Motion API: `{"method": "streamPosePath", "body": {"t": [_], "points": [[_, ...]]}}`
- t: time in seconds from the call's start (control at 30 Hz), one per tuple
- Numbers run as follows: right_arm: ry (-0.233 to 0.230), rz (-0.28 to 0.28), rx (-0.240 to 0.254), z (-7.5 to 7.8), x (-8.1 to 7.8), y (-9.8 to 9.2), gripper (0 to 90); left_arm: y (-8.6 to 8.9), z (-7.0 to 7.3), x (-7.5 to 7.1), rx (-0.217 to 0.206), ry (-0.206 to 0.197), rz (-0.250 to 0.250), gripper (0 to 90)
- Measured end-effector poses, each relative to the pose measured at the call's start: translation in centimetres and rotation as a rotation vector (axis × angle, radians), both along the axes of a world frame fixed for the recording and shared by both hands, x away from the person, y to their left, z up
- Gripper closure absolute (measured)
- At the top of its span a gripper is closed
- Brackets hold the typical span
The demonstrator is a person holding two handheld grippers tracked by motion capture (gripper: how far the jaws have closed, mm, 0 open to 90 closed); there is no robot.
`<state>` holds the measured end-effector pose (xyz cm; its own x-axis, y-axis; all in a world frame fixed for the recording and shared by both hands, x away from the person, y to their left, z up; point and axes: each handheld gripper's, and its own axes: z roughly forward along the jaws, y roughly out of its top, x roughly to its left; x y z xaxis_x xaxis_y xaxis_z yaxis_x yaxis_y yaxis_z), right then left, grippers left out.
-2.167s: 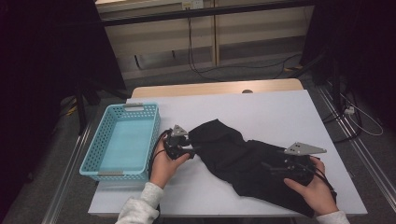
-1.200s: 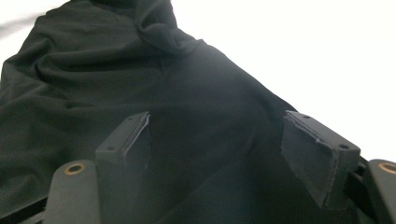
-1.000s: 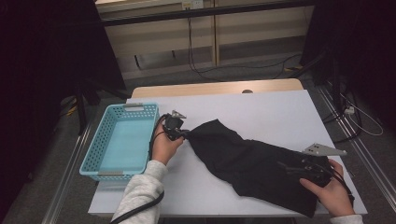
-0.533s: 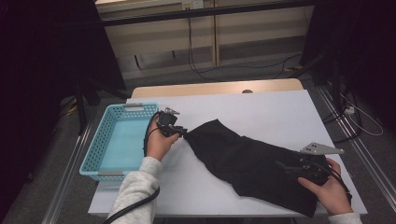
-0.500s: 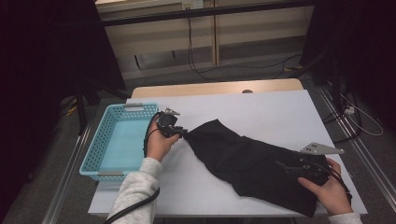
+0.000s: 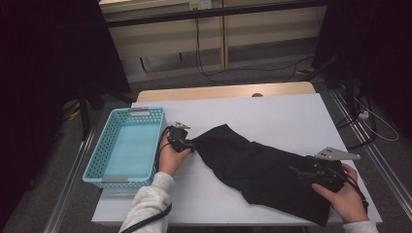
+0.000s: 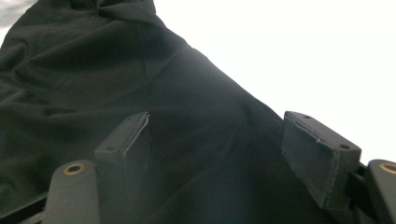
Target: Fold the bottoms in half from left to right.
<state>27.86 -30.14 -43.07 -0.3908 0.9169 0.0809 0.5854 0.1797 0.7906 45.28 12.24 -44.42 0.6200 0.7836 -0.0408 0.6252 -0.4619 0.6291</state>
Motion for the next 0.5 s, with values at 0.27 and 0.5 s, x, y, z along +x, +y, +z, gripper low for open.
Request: {"method": "streamPosePath", "body": {"t": [0.27,0.5], "points": [[-0.018,-0.065,0.009,0.2,-0.1,-1.4,25.3,-0.6,0.3,0.3,-0.034,0.024,-0.002,87.6],[-0.01,-0.105,0.012,-0.4,-0.1,-2.4,25.3,0.7,3.4,0.5,0.043,0.025,-0.055,88.4]]}}
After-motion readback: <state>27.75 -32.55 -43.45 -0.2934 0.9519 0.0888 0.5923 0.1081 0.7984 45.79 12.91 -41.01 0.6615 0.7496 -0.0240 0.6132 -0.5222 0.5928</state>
